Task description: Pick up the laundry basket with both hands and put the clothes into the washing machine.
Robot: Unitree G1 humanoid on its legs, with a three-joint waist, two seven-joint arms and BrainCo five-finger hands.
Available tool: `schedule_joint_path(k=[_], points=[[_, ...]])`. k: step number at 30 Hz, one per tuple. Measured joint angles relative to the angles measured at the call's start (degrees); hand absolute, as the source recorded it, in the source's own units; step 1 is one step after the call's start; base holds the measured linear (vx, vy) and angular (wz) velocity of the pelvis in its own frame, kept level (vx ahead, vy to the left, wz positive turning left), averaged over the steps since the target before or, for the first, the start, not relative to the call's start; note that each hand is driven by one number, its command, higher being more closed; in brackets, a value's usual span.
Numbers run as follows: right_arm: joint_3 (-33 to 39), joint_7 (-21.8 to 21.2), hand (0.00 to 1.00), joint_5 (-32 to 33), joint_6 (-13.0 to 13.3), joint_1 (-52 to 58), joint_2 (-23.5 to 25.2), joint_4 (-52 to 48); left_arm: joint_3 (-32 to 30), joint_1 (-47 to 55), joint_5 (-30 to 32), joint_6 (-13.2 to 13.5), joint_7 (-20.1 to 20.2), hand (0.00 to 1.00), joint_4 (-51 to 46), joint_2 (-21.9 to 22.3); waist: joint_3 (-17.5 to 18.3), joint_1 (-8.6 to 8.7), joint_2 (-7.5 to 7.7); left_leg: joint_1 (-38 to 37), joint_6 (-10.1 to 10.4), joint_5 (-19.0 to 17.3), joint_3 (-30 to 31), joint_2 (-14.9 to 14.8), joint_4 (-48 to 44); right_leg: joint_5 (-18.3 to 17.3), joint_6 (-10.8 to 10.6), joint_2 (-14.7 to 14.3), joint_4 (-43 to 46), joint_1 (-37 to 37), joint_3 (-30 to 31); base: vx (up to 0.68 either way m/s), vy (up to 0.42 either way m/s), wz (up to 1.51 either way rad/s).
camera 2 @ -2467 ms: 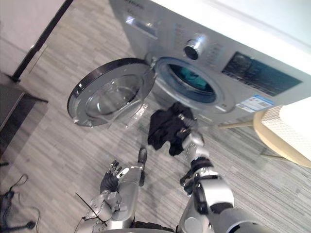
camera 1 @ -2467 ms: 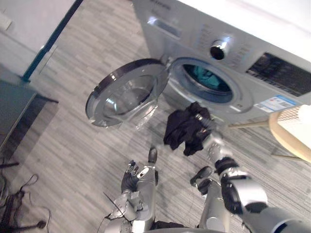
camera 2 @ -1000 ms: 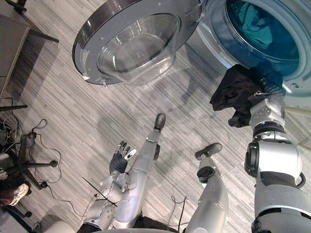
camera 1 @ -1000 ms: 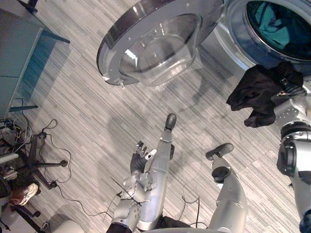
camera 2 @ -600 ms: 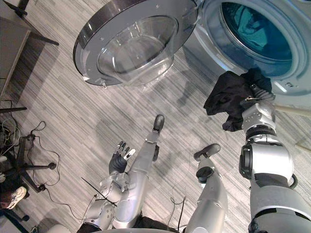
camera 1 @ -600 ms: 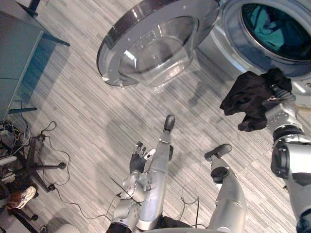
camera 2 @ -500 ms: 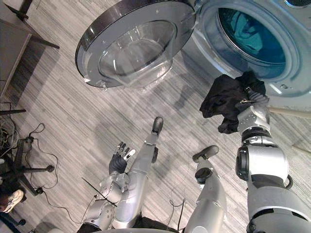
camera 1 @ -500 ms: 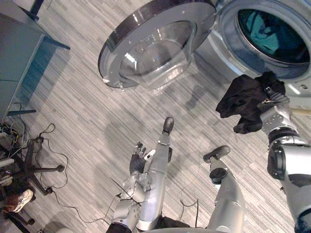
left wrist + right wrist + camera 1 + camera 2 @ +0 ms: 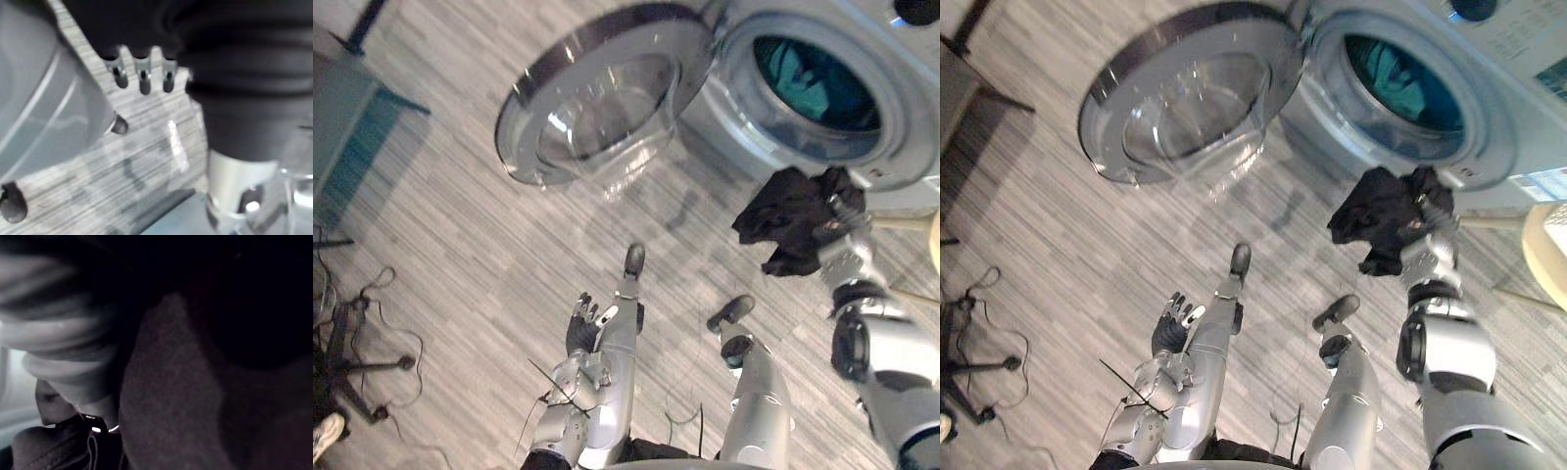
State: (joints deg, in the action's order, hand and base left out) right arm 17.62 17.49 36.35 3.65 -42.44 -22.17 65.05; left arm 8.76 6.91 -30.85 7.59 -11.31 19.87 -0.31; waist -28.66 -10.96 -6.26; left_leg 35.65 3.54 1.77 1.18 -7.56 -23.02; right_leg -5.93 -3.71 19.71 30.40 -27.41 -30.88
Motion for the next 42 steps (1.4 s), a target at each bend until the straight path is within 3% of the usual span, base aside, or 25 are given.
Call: schedule_joint_path(k=[2, 4, 7, 10, 13, 16, 17, 19, 21, 25, 28, 30, 31, 32, 33, 34, 35, 36, 39, 41, 42], points=[[-0.3, 0.4, 1.00, -3.6, -0.6, 5.9, 3.3, -1.6, -1.8, 1.2, 0.0, -0.6, 0.1, 0.00, 2.7, -0.1, 0.7, 1.49, -0.72, -3.3, -0.5, -3.3, -4.5, -1.8, -2.4, -3.3, -1.5, 1.2, 4.3, 1.8, 2.7, -0.14, -0.090, -0.20], [-0.7, 1.5, 1.00, -5.8, -1.9, 9.0, 4.8, -1.6, -2.1, 1.2, 0.0, -1.1, 0.5, 0.00, 5.3, -0.8, 0.9, 3.94, -1.09, -7.0, -0.6, -3.4, -9.5, -4.0, -1.0, -4.8, -3.1, 1.6, 5.7, 3.6, 3.5, -0.10, -0.170, 0.14], [-1.0, 2.8, 1.00, -9.3, -3.7, 11.5, 5.6, -1.6, -2.0, 1.4, 0.1, -2.2, 1.9, 0.00, 7.5, -1.7, 0.9, 4.34, -1.50, -11.7, -0.6, -2.7, -12.9, -4.2, 1.7, -6.2, -3.0, 2.5, 7.6, 6.0, 4.4, -0.07, -0.148, 0.08], [-4.8, 2.9, 1.00, -10.7, -4.1, 7.4, 3.6, -2.8, -0.2, 2.1, 0.1, -2.6, 2.6, 0.00, 7.8, -2.8, 1.7, 4.17, -2.72, -10.8, -0.4, -2.0, -12.1, -4.7, 4.8, -6.8, -2.7, 2.6, 6.8, 6.1, 1.0, -0.11, -0.142, 0.39], [-5.2, 3.7, 1.00, -10.5, -4.1, 2.1, -0.1, -2.8, 0.9, 2.5, 0.0, -2.8, 3.3, 0.00, 8.0, -3.5, 2.4, 3.52, -3.89, -8.8, -0.4, -2.0, -12.4, -4.2, -0.8, -6.7, -2.8, 2.8, 6.1, 6.0, -1.8, -0.07, -0.015, 0.64], [-5.2, 4.2, 1.00, -9.1, -3.6, -2.7, -4.7, -3.1, 1.8, 2.1, -0.1, -2.8, 3.4, 0.00, 9.1, -4.5, 2.4, 2.15, -4.15, -8.0, -0.7, -0.4, -11.7, -3.5, 1.1, -6.1, -2.5, 3.4, 6.3, 5.7, -2.3, 0.01, -0.008, 0.51], [-5.2, 4.9, 1.00, -7.8, -3.4, -4.1, -5.8, -3.1, 1.8, 2.1, -0.1, -3.0, 3.4, 0.00, 9.6, -4.5, 2.4, 0.73, -4.30, -8.0, -0.9, -0.2, -11.6, -3.5, 0.8, -6.0, -2.3, 3.4, 5.9, 6.2, -2.5, 0.04, -0.012, 0.21], [-5.2, 5.0, 1.00, -6.4, -3.0, -5.8, -5.9, -3.1, 1.8, 2.2, -0.6, -3.4, 3.1, 0.00, 9.9, -4.6, 2.3, 0.45, -4.31, -8.0, -1.1, -0.3, -11.1, -3.4, 0.1, -5.1, -1.5, 3.1, 4.5, 8.1, -3.8, 0.06, -0.010, 0.23], [-5.2, 4.8, 1.00, -5.4, -2.9, -7.0, -5.9, -3.1, 1.7, 2.2, -0.6, -3.5, 2.5, 0.00, 9.8, -4.4, 2.3, 0.20, -4.29, -8.5, -2.3, -1.4, -10.5, -3.6, -2.3, -3.8, -0.6, 2.4, 2.5, 11.0, -4.4, 0.12, 0.009, 0.16], [-3.6, 4.8, 1.00, -5.3, -2.9, -6.1, -5.9, -3.6, 1.7, 3.1, -0.5, -4.5, 2.6, 0.00, 8.2, -4.3, 2.3, 0.60, -4.20, -10.6, -3.2, -5.8, -10.3, -3.3, -6.7, -3.1, -1.9, 2.7, 0.9, 16.2, -5.0, 0.09, 0.061, 0.08], [1.3, 4.8, 1.00, -4.9, -2.5, -0.1, -5.3, -7.7, 0.5, 3.7, -0.1, -4.7, 2.9, 0.00, 5.7, -4.4, 1.5, 0.96, -3.01, -12.5, -4.1, -9.4, -9.9, -0.7, -8.5, -3.2, -2.6, 5.4, 2.0, 19.5, -5.4, 0.11, 0.111, 0.27], [3.3, 4.7, 1.00, -4.8, -2.5, 4.2, -3.9, -10.8, -0.1, 4.5, 0.1, -4.9, 3.6, 0.00, 4.4, -4.3, 1.1, 2.30, -2.45, -13.1, -5.2, -10.4, -9.7, 1.0, -9.0, -1.2, 0.5, 6.9, 5.3, 18.8, -2.4, 0.09, 0.097, 0.42], [4.7, 4.8, 1.00, -4.8, -2.4, 7.4, -1.6, -12.9, -0.7, 5.1, 0.1, -5.0, 3.7, 0.00, 4.2, -4.5, 0.8, 3.12, -1.98, -14.4, -5.7, -10.7, -9.5, 2.0, -8.1, 1.4, 4.1, 7.2, 7.8, 17.6, 1.9, 0.11, 0.130, 0.39], [5.1, 4.8, 1.00, -4.8, -2.5, 10.8, 1.2, -15.3, -1.9, 5.9, 0.1, -5.4, 3.8, 0.00, 4.1, -4.5, 0.1, 4.09, -0.94, -16.9, -6.1, -10.9, -9.6, 3.3, -6.1, 4.8, 6.3, 7.4, 10.5, 16.4, 6.7, 0.15, 0.146, 0.32], [5.2, 4.8, 1.00, -4.8, -2.5, 13.7, 3.3, -17.3, -2.7, 6.1, 0.2, -5.9, 3.8, 0.00, 4.1, -4.6, -0.3, 4.33, -0.14, -19.0, -6.2, -10.9, -9.4, 4.3, -4.1, 6.3, 5.7, 7.2, 13.6, 14.4, 10.6, 0.13, 0.105, 0.16], [5.4, 4.7, 1.00, -4.8, -2.5, 15.2, 4.5, -18.0, -2.8, 6.2, 0.2, -6.2, 3.8, 0.00, 4.0, -4.6, -0.3, 4.12, 0.25, -19.8, -6.5, -10.7, -9.1, 4.5, -2.9, 5.1, 4.1, 6.2, 16.2, 13.0, 12.4, 0.13, 0.037, 0.02], [6.3, 4.7, 1.00, -4.8, -2.6, 16.9, 6.8, -19.0, -3.9, 6.2, 0.2, -6.3, 3.7, 0.00, 4.0, -4.6, -0.3, 3.98, 0.61, -21.0, -6.9, -10.4, -9.1, 4.5, -0.6, 1.3, 2.4, 3.1, 19.8, 10.3, 13.4, 0.13, -0.012, -0.09], [7.2, 4.6, 1.00, -4.8, -2.6, 17.6, 8.4, -19.2, -4.8, 6.2, 0.2, -6.6, 3.6, 0.00, 4.0, -4.3, -0.3, 4.20, 0.71, -22.1, -7.7, -10.0, -9.7, 4.7, 1.8, -1.7, 2.5, 0.8, 19.5, 8.8, 11.3, 0.13, -0.030, -0.14], [7.4, 4.6, 1.00, -4.8, -2.6, 18.2, 9.1, -19.2, -7.1, 6.2, 0.2, -7.2, 3.6, 0.00, 3.8, -2.7, -0.9, 4.36, 1.73, -24.3, -7.8, -9.9, -13.6, 5.6, 4.4, -3.5, 1.6, -0.9, 8.9, 8.1, 1.1, 0.15, -0.067, -0.33], [7.7, 4.6, 1.00, -4.9, -2.6, 18.4, 9.3, -19.4, -8.1, 6.3, 0.2, -7.3, 3.6, 0.00, 3.0, -2.5, -1.3, 5.04, 2.51, -24.3, -7.9, -10.1, -15.4, 6.0, 3.3, -2.5, 3.1, -2.0, 1.3, 8.7, -0.6, 0.15, -0.108, -0.05], [8.6, 4.6, 1.00, -4.9, -2.6, 20.0, 9.8, -20.9, -8.5, 6.5, 0.2, -7.3, 3.6, 0.00, 2.3, -1.6, -1.2, 5.62, 2.43, -23.5, -7.7, -12.5, -15.4, 5.5, -0.2, -2.3, 6.0, -2.3, -0.7, 9.6, -0.5, 0.15, -0.135, 0.13]])
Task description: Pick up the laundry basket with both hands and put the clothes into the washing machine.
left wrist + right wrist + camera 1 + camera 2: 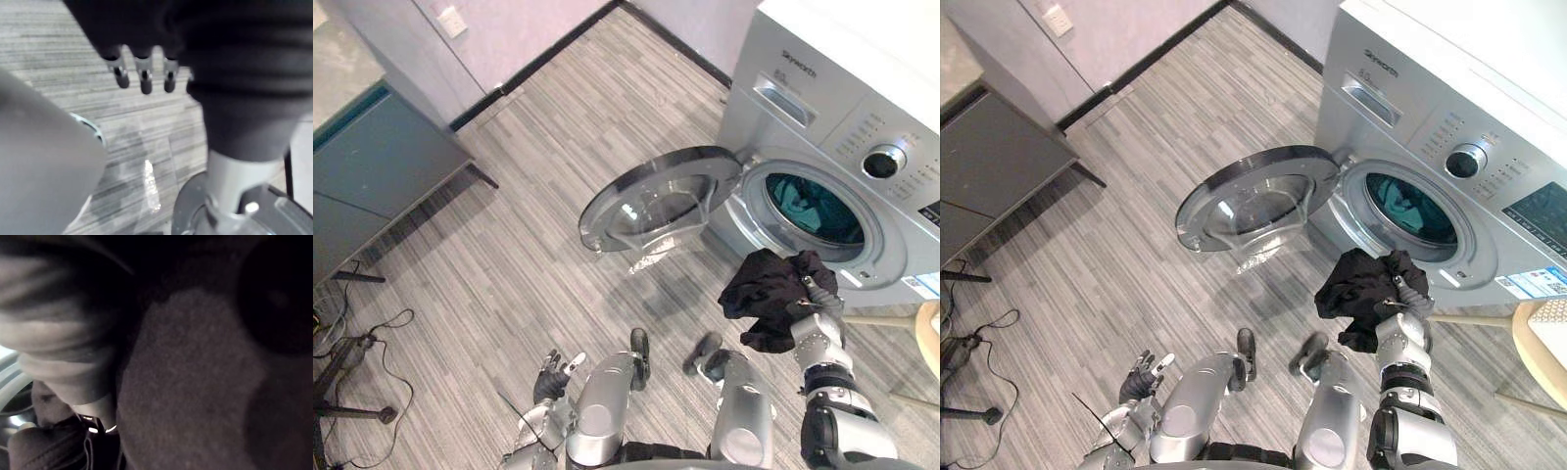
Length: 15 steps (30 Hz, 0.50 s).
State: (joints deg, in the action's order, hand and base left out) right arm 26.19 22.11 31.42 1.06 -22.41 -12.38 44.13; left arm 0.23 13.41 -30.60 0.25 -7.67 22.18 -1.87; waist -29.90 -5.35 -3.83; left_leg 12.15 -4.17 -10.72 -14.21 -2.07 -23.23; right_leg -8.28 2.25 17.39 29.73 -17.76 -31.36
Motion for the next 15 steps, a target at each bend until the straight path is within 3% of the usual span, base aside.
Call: schedule_joint_path(k=[1, 2, 3, 4, 5, 7, 9, 10, 11, 12, 13, 14, 15], points=[[0.1, 0.0, 1.00, 0.0, 0.0, 0.6, 0.3, -0.5, -0.4, 0.5, 0.3, 0.0, 0.0, 0.00, -0.3, 0.3, 0.0, 0.15, -0.47, 0.2, 0.4, -1.6, 0.0, -0.9, -2.0, -0.6, 1.0, -0.7, 0.4, 0.4, -0.1, 0.23, -0.185, -0.06], [0.0, -0.7, 1.00, 0.0, 0.0, 2.0, 1.2, -1.0, -0.8, 2.1, 0.4, 0.1, 0.0, 0.00, -0.9, 1.5, 0.4, -0.05, -1.31, -0.2, 1.5, -4.0, -0.4, -3.7, -5.1, -2.5, 1.0, -3.1, 0.1, 2.0, -0.1, 0.36, -0.184, -0.37], [0.0, -1.2, 1.00, 0.0, 0.0, 3.9, 2.6, -2.6, -0.7, 3.9, 0.4, 0.1, 0.3, 0.00, -1.5, 2.2, 0.5, 0.01, -1.42, 0.2, 2.4, -4.1, -1.2, -6.1, -11.9, -4.4, 1.0, -4.9, 0.1, 4.2, 0.0, 0.35, -0.173, -0.36], [0.0, -1.1, 1.00, 0.0, 0.0, 5.2, 3.1, -3.4, -0.9, 4.4, 0.2, 0.3, 0.4, 0.00, -1.9, 2.3, 0.5, -0.09, -1.52, 1.6, 2.5, -3.2, -0.9, -7.6, -17.2, -5.2, 1.5, -5.5, 0.4, 5.3, -0.1, 0.36, -0.150, -0.29], [-0.2, -1.1, 1.00, 0.0, 0.0, 7.3, 3.2, -4.6, -1.0, 4.8, 0.2, 0.7, 0.5, 0.00, -2.4, 2.3, 0.6, -0.31, -1.60, 3.7, 2.7, 0.0, 1.3, -9.8, -25.6, -6.3, 1.8, -6.3, 1.3, 7.5, 0.2, 0.23, -0.087, -0.21], [-0.2, -1.3, 1.00, 0.0, 0.1, 8.2, 3.5, -5.7, -1.5, 5.1, 0.3, 0.9, 1.4, 0.00, -2.2, 2.4, 1.2, -0.31, -1.56, 7.4, 3.2, 2.9, 4.1, -10.9, -34.2, -7.6, 2.2, -6.8, 1.7, 9.6, 1.1, 0.27, -0.009, -0.44], [-0.2, -1.1, 1.00, 0.0, 0.4, 8.3, 4.2, -7.9, -2.7, 4.4, 0.4, 0.7, 1.4, 0.00, -1.9, 2.5, 1.5, -0.17, -1.13, 9.6, 2.7, 2.5, 4.7, -11.0, -33.0, -7.9, 2.1, -6.3, 1.6, 9.4, 3.2, 0.29, 0.062, -0.54], [-0.3, -1.1, 1.00, 0.1, 0.5, 8.3, 4.5, -9.4, -3.3, 3.9, 0.4, 0.2, 1.2, 0.00, -1.5, 2.6, 1.3, -0.20, -0.87, 9.5, 2.7, 2.5, 5.3, -10.9, -25.8, -7.8, 1.9, -5.7, 1.4, 9.3, 4.6, 0.32, 0.117, -0.53], [-0.8, -1.0, 1.00, 0.1, 0.5, 8.4, 5.2, -11.4, -3.5, 3.9, 0.4, 0.1, 1.1, 0.00, -1.6, 2.9, 1.0, -0.35, -0.15, 8.3, 3.8, 3.2, 6.7, -10.9, -15.1, -7.9, 1.6, -5.2, 2.1, 8.5, 6.2, 0.24, 0.125, -0.61], [-2.0, -1.0, 1.00, 0.1, 0.7, 8.4, 5.4, -12.1, -3.6, 4.0, 0.4, 0.1, 1.0, 0.00, -1.7, 3.2, 1.1, -0.50, -0.25, 7.5, 5.0, 3.9, 8.0, -10.6, -10.0, -8.0, 1.4, -5.1, 3.1, 7.7, 7.5, 0.19, 0.176, -0.87], [-5.3, -1.1, 1.00, 0.0, 1.0, 8.5, 5.2, -12.9, -3.7, 4.0, 0.4, 0.2, 0.9, 0.00, -1.9, 3.4, 1.5, -1.13, -0.34, 5.4, 8.5, 6.4, 11.1, -9.7, -2.1, -9.0, -0.3, -4.3, 6.0, 5.5, 10.2, 0.18, 0.219, -1.03], [-7.2, -1.2, 1.00, 0.0, 0.9, 8.4, 5.2, -13.8, -3.6, 4.1, 0.5, 0.1, 0.8, 0.00, -1.8, 3.8, 1.8, -1.53, -0.77, 4.5, 10.8, 9.7, 11.3, -10.2, -0.2, -10.3, -2.1, -4.0, 8.2, 4.0, 12.0, 0.21, 0.320, -1.17], [-8.3, -1.4, 1.00, -0.1, 0.9, 7.9, 5.7, -14.1, -3.5, 3.8, 1.1, 0.2, 0.3, 0.00, -1.7, 3.9, 1.9, -1.20, -0.80, 4.0, 13.0, 6.3, 10.5, -10.1, -1.5, -11.6, -3.6, -3.0, 11.4, 2.2, 14.0, 0.19, 0.345, -0.71]])
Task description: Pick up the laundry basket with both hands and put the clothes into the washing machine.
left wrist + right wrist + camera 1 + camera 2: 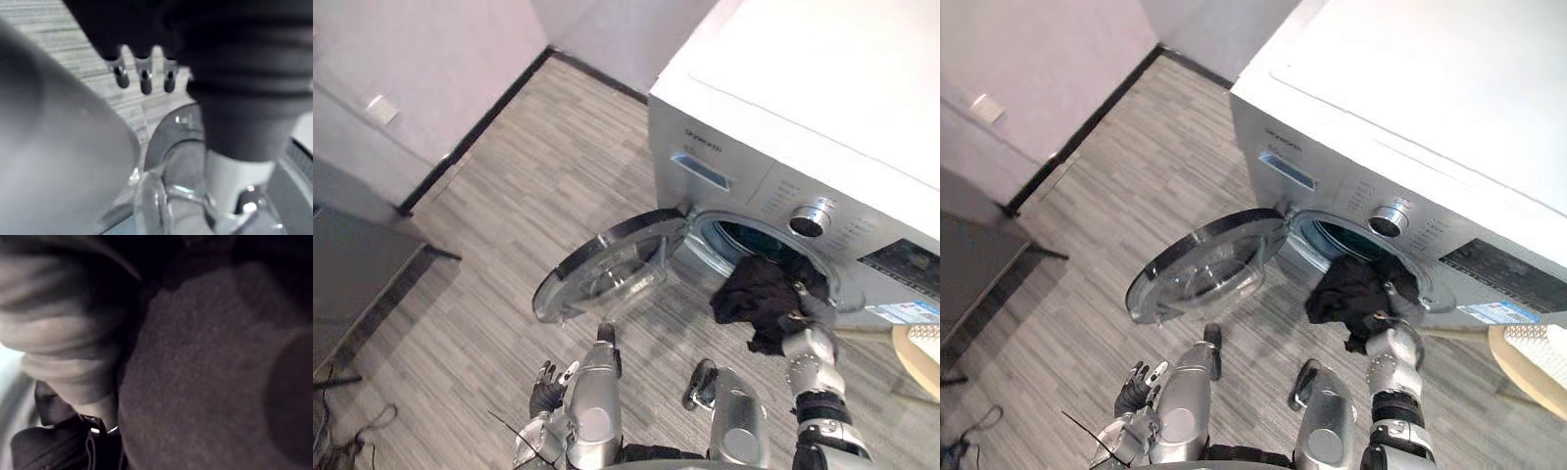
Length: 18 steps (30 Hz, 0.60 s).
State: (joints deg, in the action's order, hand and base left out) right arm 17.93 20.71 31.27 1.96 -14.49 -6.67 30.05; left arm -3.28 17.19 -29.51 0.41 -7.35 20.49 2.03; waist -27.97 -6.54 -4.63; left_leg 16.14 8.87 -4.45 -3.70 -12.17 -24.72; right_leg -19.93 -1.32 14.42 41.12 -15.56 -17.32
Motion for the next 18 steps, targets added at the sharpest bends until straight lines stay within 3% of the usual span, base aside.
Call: schedule_joint_path(k=[2, 5, 8, 12, 18], points=[[-0.4, 0.2, 1.00, -0.5, -0.7, 0.6, 2.4, 0.1, 0.3, -1.0, 0.0, 0.5, -0.4, 0.00, 0.0, -1.2, -0.1, 0.02, 1.51, 1.5, -1.7, -2.6, -2.5, 1.7, -3.6, -0.1, -1.9, 2.9, 1.4, -1.5, 1.8, 0.10, 0.288, -0.26], [-1.0, 0.3, 1.00, -0.6, -1.2, -1.6, 3.0, 4.0, 0.4, -1.7, -0.1, 1.1, -0.6, 0.00, 1.4, -1.1, -0.1, -0.51, 1.50, 3.3, -3.9, -5.5, -4.7, 2.7, -7.5, 1.2, -4.2, 4.0, 0.5, -2.7, 3.8, 0.02, 0.256, -0.21], [-1.0, 0.4, 1.00, -0.6, -1.3, -5.6, 2.2, 8.3, 0.4, -2.8, -0.2, 1.7, -1.6, 0.00, 3.2, -1.7, -0.1, -0.39, 1.48, 6.5, -5.0, -7.0, -4.6, 3.1, -10.5, 1.7, -5.1, 4.7, 0.7, -4.8, 4.1, -0.07, 0.195, -0.03], [-0.5, 1.2, 1.00, -0.2, -1.3, -10.3, -1.8, 10.3, 0.4, -4.2, -1.5, 2.6, -1.9, 0.00, 4.6, -2.2, -0.2, -0.49, 1.27, 13.4, -6.4, -8.2, -3.7, 4.0, -15.7, 2.0, -5.8, 6.4, 3.9, -10.0, 4.3, -0.11, 0.108, 0.14], [1.7, 3.9, 1.00, 4.1, -0.5, -18.8, -10.3, 13.6, 0.5, -5.0, -4.1, 3.1, -3.0, 0.00, 4.8, -2.1, -0.3, -0.58, 0.27, 21.5, -6.9, -8.2, -2.2, 4.5, -19.8, 2.1, -5.9, 7.8, 7.7, -16.9, 4.2, -0.11, 0.050, 0.12]])
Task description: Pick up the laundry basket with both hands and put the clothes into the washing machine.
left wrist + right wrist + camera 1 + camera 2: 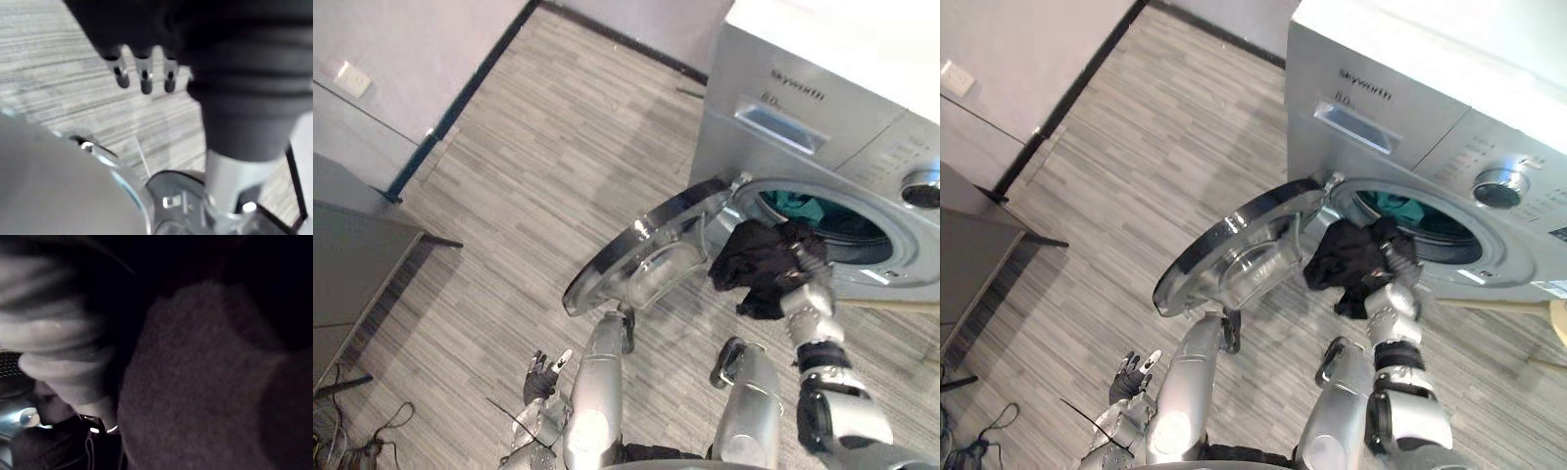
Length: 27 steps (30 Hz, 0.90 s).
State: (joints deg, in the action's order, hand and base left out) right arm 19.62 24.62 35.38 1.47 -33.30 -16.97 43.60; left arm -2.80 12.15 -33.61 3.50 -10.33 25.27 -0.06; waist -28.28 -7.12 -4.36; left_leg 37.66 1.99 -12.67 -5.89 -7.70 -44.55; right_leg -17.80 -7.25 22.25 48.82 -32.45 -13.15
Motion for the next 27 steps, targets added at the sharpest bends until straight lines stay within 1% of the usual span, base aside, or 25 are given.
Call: schedule_joint_path(k=[2, 3, 5, 7, 10, 11, 14, 16, 20, 22, 24, 25, 26, 27], points=[[0.1, 1.0, 1.00, 1.5, 0.4, -5.2, -5.7, 3.4, 0.6, -0.7, -0.7, 0.2, -0.2, 0.00, 0.1, 0.2, -0.3, -0.30, -1.15, 3.4, -0.5, 0.5, 0.3, 0.2, -0.9, 0.4, 0.0, 0.3, 1.1, -3.3, 0.1, -0.10, 0.039, 0.07], [0.1, 1.3, 1.00, 1.9, 0.5, -6.1, -7.0, 3.7, 0.8, -1.0, -0.8, 0.2, -0.4, 0.00, 0.1, 0.2, -0.3, -0.43, -1.52, 4.3, -0.6, 0.6, 0.4, 0.2, -1.1, 0.5, 0.1, 0.4, 1.3, -4.1, 0.1, -0.08, 0.034, 0.07], [0.0, 1.6, 1.00, 3.3, 0.8, -8.2, -10.7, 4.5, 1.2, -2.4, -1.8, 0.4, -1.3, 0.00, 0.6, 0.4, -0.4, -1.37, -2.31, 7.3, -0.8, 0.8, 0.7, 0.4, -1.9, 0.5, 0.1, 0.8, 2.5, -7.1, 0.0, -0.06, 0.028, 0.07], [-0.3, 2.0, 1.00, 5.4, 0.9, -9.4, -13.4, 5.2, 1.5, -3.9, -2.4, 0.9, -2.3, 0.00, 1.3, 0.6, -0.8, -1.77, -3.12, 10.0, -0.8, 1.2, 1.3, 0.3, -2.9, 0.5, 0.1, 0.8, 3.5, -9.4, -0.3, -0.02, 0.009, 0.06], [-0.5, 3.2, 1.00, 8.8, 1.1, -12.0, -15.2, 5.7, 2.1, -4.7, -3.4, 1.5, -3.3, 0.00, 1.3, 0.5, -1.0, -2.13, -3.89, 12.9, -1.0, 1.3, 1.4, -0.1, -4.0, 0.5, 0.1, 0.7, 4.4, -12.1, -0.4, 0.00, 0.004, -0.01], [-0.6, 3.3, 1.00, 10.4, 1.8, -13.1, -16.5, 6.6, 2.5, -5.0, -3.9, 1.5, -3.7, 0.00, 1.3, 0.6, -1.1, -2.45, -4.31, 13.9, -1.0, 1.3, 1.4, -0.1, -4.4, 0.5, 0.1, 0.8, 4.8, -13.1, -0.4, 0.00, 0.000, 0.00], [-1.6, 4.3, 1.00, 13.6, 2.5, -15.7, -20.2, 7.5, 2.7, -5.4, -4.6, 1.8, -4.7, 0.00, 1.3, 1.0, -1.2, -3.21, -5.19, 15.9, -1.2, 1.5, 1.3, 0.0, -4.4, 0.5, 0.1, 0.9, 5.1, -15.3, -0.3, 0.00, 0.000, 0.00], [-2.6, 4.4, 1.00, 14.7, 2.9, -18.5, -22.4, 8.3, 2.8, -5.8, -4.8, 1.9, -5.0, 0.00, 1.3, 1.0, -1.2, -3.24, -5.37, 17.4, -1.3, 2.1, 1.1, 0.1, -3.7, 0.8, 0.4, 0.9, 4.8, -17.1, -0.3, 0.00, 0.000, 0.00], [-2.4, 5.6, 1.00, 18.8, 6.2, -25.5, -28.4, 9.6, 3.4, -7.0, -6.3, 2.8, -5.6, 0.00, 0.6, 1.0, -1.0, -3.53, -5.58, 22.1, -1.3, 5.7, 1.1, 0.7, 0.8, 3.0, 0.8, 0.8, 1.7, -22.4, -1.2, 0.03, 0.000, 0.05], [-2.4, 6.4, 1.00, 21.1, 7.4, -27.1, -30.1, 9.6, 3.9, -6.9, -6.8, 3.3, -6.4, 0.00, -0.3, 1.1, -1.0, -4.15, -5.59, 23.5, -1.2, 6.0, 1.2, 0.6, 1.2, 3.2, 1.0, 0.8, 1.5, -23.9, -1.4, 0.08, 0.002, 0.02], [-2.5, 6.9, 1.00, 22.5, 7.8, -28.9, -30.9, 9.6, 4.5, -6.9, -6.9, 3.7, -6.4, 0.00, -1.2, 1.1, -1.0, -4.59, -5.63, 24.1, -1.2, 6.0, 1.3, 0.5, 1.2, 3.2, 1.0, 0.8, 1.5, -24.3, -2.0, 0.07, 0.010, 0.00], [-2.8, 7.8, 1.00, 22.9, 8.3, -31.9, -31.3, 9.5, 4.6, -6.9, -6.9, 3.8, -6.6, 0.00, -1.8, 1.2, -1.0, -4.68, -5.63, 24.8, -1.2, 6.0, 1.3, 0.4, 1.1, 3.2, 1.0, 0.9, 1.6, -24.8, -2.2, 0.04, 0.013, 0.00], [-3.4, 7.9, 1.00, 23.5, 8.4, -33.4, -31.8, 9.4, 4.5, -6.9, -6.9, 3.8, -6.7, 0.00, -2.3, 1.2, -1.0, -4.75, -5.64, 25.2, -1.2, 6.0, 1.3, 0.3, 0.9, 3.2, 1.0, 0.8, 1.6, -25.2, -2.2, 0.03, 0.022, -0.02], [-5.8, 8.1, 1.00, 24.8, 8.9, -36.6, -33.5, 8.6, 4.5, -6.7, -7.0, 3.9, -7.4, 0.00, -3.6, 1.4, -1.0, -4.82, -5.66, 26.6, -1.2, 6.0, 1.2, 0.0, 0.3, 3.2, 1.0, 0.8, 1.9, -26.3, -2.3, 0.00, 0.000, 0.00]])
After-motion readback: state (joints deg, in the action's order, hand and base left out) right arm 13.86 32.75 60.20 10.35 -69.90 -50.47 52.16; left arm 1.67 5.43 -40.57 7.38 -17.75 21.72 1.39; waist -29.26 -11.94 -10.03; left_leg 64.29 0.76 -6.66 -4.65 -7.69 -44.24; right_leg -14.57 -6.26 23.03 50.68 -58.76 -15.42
